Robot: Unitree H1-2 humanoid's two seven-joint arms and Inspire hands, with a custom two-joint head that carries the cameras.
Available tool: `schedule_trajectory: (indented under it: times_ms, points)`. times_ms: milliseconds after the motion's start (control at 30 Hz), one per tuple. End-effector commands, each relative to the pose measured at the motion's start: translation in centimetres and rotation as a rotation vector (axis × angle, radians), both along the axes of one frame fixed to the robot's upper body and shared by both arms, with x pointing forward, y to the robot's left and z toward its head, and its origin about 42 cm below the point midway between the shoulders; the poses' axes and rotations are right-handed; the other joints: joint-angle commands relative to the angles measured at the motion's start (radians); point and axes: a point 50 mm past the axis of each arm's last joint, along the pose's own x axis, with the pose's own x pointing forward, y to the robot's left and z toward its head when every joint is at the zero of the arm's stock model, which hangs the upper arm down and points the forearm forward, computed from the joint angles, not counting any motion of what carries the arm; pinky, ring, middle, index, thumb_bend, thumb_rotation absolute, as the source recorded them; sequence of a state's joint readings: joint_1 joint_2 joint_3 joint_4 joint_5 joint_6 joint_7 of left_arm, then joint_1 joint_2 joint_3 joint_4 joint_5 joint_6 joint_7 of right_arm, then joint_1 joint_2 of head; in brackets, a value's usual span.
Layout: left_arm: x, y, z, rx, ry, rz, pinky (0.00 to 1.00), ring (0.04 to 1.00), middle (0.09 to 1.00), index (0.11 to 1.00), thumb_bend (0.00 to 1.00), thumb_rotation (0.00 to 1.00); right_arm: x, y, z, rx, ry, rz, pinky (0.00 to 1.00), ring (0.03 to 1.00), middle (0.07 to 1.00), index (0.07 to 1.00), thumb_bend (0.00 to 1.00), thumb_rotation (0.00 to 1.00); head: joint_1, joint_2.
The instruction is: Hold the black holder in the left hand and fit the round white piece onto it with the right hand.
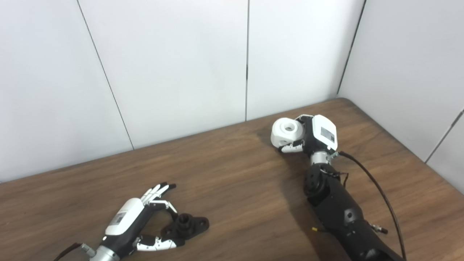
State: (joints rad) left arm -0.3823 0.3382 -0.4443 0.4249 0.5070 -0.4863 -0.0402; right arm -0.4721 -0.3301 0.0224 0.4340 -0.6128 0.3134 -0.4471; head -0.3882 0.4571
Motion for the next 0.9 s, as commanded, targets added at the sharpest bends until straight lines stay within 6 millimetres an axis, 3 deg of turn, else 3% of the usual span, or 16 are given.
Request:
schedule_trajectory:
  times_ms: [0, 200, 333, 533, 867]
  points:
    - [-3.6, 2.8, -5.1, 0.092, 0.153, 0.049, 1.0, 1.0, 0.955, 0.484, 0.52, 0.06, 0.8, 0.5, 2.6, 0.005, -0.125, 0.032, 0.58, 0.683, 0.694, 0.482, 0.51, 0.14, 0.007, 0.005]
    - [-3.5, 2.1, -5.1, 0.091, 0.148, 0.044, 1.0, 1.0, 0.953, 0.484, 0.52, 0.06, 0.0, 2.1, 3.7, 0.17, -0.189, 0.117, 0.55, 0.657, 0.666, 0.48, 0.52, 0.14, 0.047, 0.018]
    - [-3.5, 1.5, -5.1, 0.088, 0.148, 0.044, 1.0, 1.0, 0.956, 0.484, 0.52, 0.06, -1.1, 3.9, 5.2, 0.255, -0.134, 0.213, 0.65, 0.708, 0.681, 0.48, 0.52, 0.14, 0.081, 0.027]
    - [-3.2, 0.9, -4.9, 0.099, 0.136, 0.068, 1.0, 1.0, 0.954, 0.484, 0.52, 0.06, -2.8, 6.5, 7.2, 0.242, -0.057, 0.341, 0.68, 0.725, 0.693, 0.48, 0.52, 0.13, 0.119, 0.041]
    - [-3.1, 0.1, -5.2, 0.1, 0.144, 0.088, 1.0, 1.0, 0.959, 0.483, 0.52, 0.06, -5.5, 11.0, 8.8, 0.188, -0.037, 0.547, 0.66, 0.718, 0.692, 0.479, 0.52, 0.13, 0.196, 0.067]
